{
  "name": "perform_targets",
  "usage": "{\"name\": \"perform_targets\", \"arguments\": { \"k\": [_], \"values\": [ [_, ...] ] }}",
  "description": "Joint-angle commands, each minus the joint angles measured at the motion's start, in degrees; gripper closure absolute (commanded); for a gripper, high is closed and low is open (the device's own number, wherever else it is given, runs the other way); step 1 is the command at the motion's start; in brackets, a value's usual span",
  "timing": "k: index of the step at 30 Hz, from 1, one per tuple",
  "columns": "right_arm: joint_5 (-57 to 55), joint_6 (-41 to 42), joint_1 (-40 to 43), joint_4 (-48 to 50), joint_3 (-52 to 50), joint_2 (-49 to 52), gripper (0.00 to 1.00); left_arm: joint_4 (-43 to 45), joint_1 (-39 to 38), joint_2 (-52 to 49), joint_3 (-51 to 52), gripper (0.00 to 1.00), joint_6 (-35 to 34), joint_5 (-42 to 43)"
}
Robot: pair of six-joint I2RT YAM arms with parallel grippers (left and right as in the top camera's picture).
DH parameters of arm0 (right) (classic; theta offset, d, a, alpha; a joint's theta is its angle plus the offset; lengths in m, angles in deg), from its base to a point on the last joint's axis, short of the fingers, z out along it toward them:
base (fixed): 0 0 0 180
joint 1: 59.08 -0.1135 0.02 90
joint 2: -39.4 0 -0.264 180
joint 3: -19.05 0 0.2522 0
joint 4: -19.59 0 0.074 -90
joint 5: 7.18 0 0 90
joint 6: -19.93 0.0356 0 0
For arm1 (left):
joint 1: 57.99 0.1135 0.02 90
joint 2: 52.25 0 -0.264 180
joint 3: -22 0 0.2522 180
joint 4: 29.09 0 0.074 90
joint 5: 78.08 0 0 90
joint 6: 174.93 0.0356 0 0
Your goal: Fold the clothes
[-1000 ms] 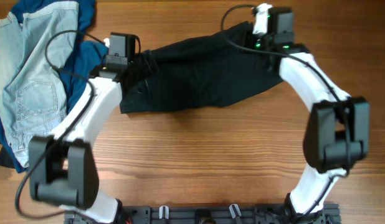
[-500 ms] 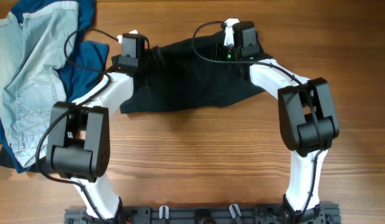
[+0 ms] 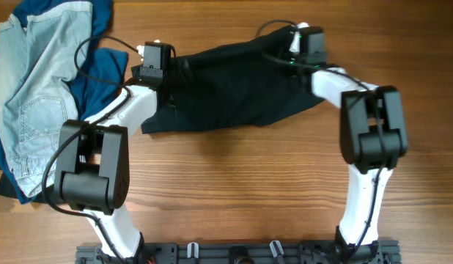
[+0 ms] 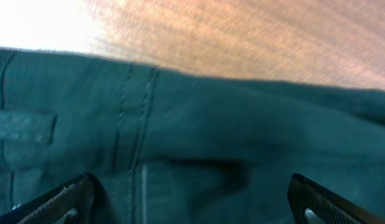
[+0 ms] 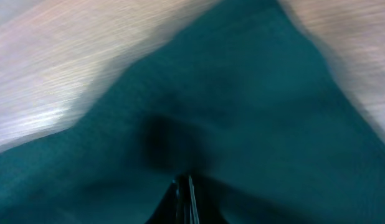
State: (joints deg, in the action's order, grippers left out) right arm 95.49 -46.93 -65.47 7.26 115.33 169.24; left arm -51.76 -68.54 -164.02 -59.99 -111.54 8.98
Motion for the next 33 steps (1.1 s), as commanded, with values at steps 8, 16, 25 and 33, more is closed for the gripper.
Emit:
{"name": "perform_targets", "arguments": {
  "k": [8, 16, 25, 33],
  "values": [
    [10.64, -10.86, 5.86, -29.83, 5.31, -14.12, 0.33, -20.76, 2.23, 5.27, -2.64, 0.0, 0.96, -0.55],
    [6.12, -10.29, 1.6, -41.16, 1.25, -13.9, 0.29, -27.8, 2.47, 10.38, -2.95, 0.0, 4.42, 2.03],
    [4.39, -6.64, 1.25, -39.47, 0.44, -9.92, 0.33, -27.87, 4.11, 10.54, -7.34, 0.0, 6.99, 6.19],
    [0.96, -3.48, 4.5, -43.43, 0.42, -5.55, 0.26, -28.74, 5.81, 10.51, -9.22, 0.0, 9.75, 7.85]
  ]
}}
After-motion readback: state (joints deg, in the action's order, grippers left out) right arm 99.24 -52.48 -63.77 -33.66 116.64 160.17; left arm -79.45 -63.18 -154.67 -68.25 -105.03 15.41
